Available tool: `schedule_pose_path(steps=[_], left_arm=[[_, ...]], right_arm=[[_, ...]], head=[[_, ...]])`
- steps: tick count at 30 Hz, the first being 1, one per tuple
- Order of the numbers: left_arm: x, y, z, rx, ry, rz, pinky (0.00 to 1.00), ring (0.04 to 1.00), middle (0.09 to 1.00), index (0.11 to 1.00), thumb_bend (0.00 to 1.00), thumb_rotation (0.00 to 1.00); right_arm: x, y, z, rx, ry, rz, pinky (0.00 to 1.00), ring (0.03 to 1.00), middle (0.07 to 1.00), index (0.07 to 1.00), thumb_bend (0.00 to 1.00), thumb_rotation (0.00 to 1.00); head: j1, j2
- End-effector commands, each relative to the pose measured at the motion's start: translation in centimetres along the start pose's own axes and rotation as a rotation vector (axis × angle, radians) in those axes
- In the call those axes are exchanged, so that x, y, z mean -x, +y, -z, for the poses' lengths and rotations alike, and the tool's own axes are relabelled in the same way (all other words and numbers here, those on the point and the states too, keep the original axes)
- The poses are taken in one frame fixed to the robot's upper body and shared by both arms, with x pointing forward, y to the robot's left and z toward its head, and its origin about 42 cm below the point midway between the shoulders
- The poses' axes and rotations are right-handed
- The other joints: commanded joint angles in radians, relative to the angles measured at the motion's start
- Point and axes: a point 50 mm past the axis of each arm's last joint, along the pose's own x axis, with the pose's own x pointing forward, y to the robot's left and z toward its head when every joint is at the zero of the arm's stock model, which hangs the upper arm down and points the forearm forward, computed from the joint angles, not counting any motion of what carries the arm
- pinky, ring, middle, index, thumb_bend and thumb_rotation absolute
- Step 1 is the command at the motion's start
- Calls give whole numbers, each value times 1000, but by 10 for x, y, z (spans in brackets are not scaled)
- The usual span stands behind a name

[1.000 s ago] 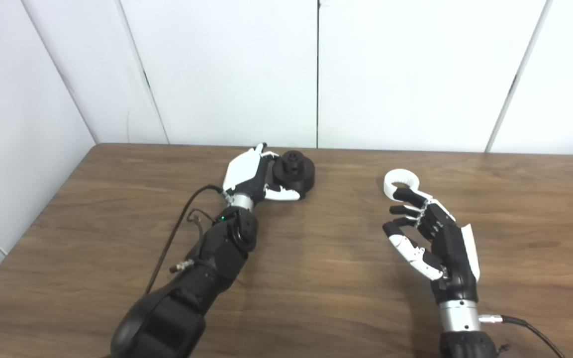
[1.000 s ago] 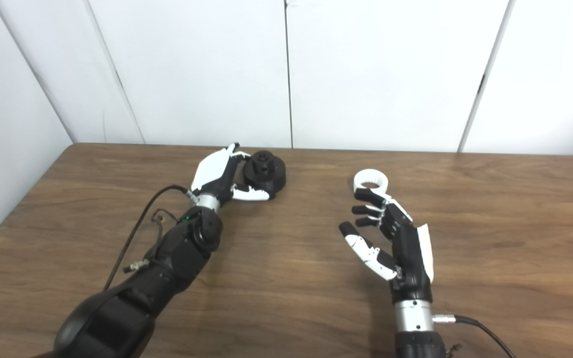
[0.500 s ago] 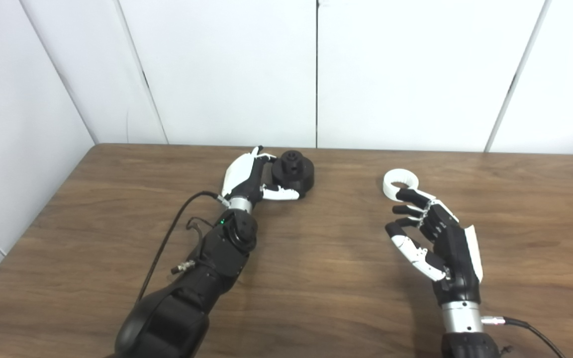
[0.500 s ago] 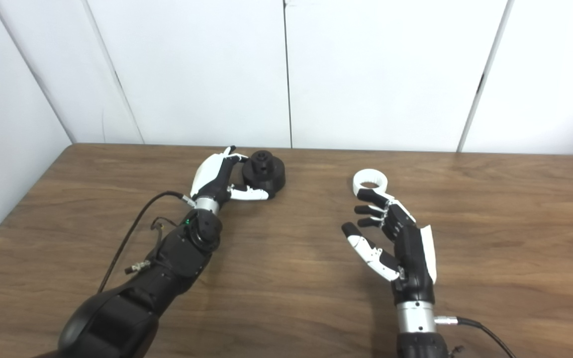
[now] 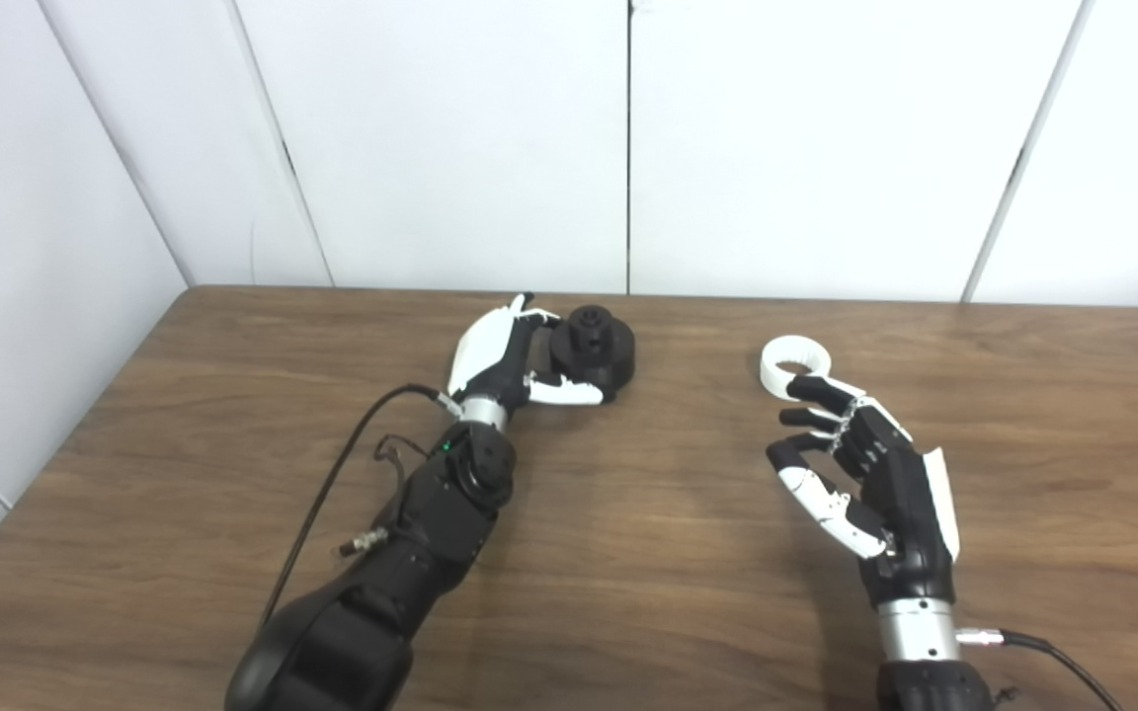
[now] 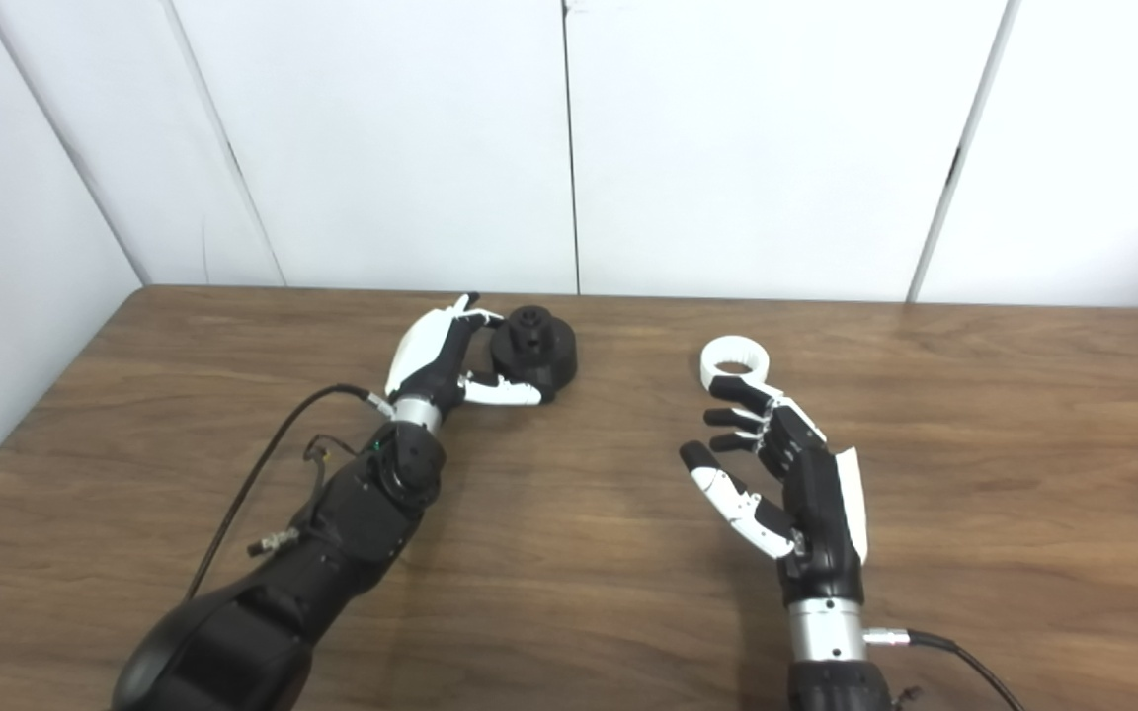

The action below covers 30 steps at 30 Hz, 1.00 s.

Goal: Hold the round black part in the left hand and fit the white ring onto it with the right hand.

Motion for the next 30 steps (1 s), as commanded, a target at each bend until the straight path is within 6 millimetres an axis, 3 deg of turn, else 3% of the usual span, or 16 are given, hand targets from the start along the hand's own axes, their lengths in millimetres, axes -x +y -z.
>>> schedule_pose_path(steps=[1, 13, 30], left_arm=[[-9, 13, -21, 4, -69, -32, 996, 1000, 1000, 640, 919, 295], [31, -7, -14, 31, -92, 11, 1000, 1000, 1000, 627, 909, 243], [98, -11, -14, 29, -145, 95, 1000, 1000, 1000, 618, 902, 243]], right_arm=[[9, -6, 7, 15, 27, 7, 560, 664, 734, 705, 624, 326], [9, -7, 8, 17, 31, 6, 564, 663, 736, 707, 637, 354], [9, -9, 7, 23, 22, 8, 573, 665, 739, 710, 629, 359]], head=[[1, 0], [2, 4], [-3, 11]])
